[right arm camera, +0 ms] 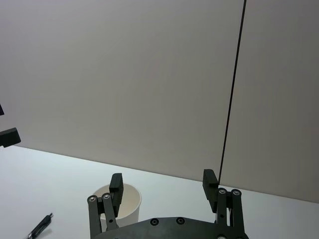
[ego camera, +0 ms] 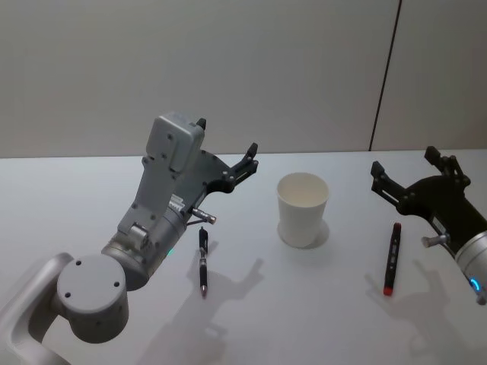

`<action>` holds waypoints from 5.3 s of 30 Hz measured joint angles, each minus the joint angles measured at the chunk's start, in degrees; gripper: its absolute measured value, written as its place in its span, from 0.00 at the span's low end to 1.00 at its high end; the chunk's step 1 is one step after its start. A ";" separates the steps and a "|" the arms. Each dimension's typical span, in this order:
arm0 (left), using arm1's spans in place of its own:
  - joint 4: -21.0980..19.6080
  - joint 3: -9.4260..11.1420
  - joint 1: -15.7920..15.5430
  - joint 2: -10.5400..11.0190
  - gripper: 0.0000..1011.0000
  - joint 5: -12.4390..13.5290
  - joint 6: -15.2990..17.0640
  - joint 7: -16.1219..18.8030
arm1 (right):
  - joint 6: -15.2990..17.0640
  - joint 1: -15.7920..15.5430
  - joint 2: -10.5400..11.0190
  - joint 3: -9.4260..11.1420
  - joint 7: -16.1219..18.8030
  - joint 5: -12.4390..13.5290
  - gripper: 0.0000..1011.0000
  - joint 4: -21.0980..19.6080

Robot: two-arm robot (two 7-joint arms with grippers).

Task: Place the pen into the pen holder.

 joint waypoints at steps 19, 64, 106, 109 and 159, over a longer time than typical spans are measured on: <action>0.00 0.00 0.00 0.01 0.99 0.00 0.00 0.00 | 10.69 1.78 -2.44 -0.30 -4.48 0.60 0.99 -1.21; 0.00 0.00 0.00 0.00 0.99 0.00 0.00 0.00 | 31.87 11.08 -6.40 1.29 -7.54 -0.96 0.99 4.27; 0.00 0.00 0.00 0.01 0.99 0.00 0.00 0.00 | 39.95 18.34 -11.90 1.87 -12.98 -1.67 0.99 18.18; 0.00 0.00 0.00 0.00 0.99 0.00 0.00 0.00 | 40.26 18.87 -12.41 1.90 -13.45 -1.54 0.99 19.34; 0.00 0.00 0.00 0.00 0.99 0.00 0.00 0.00 | 42.34 25.45 -17.84 1.66 -18.17 -3.46 0.99 32.64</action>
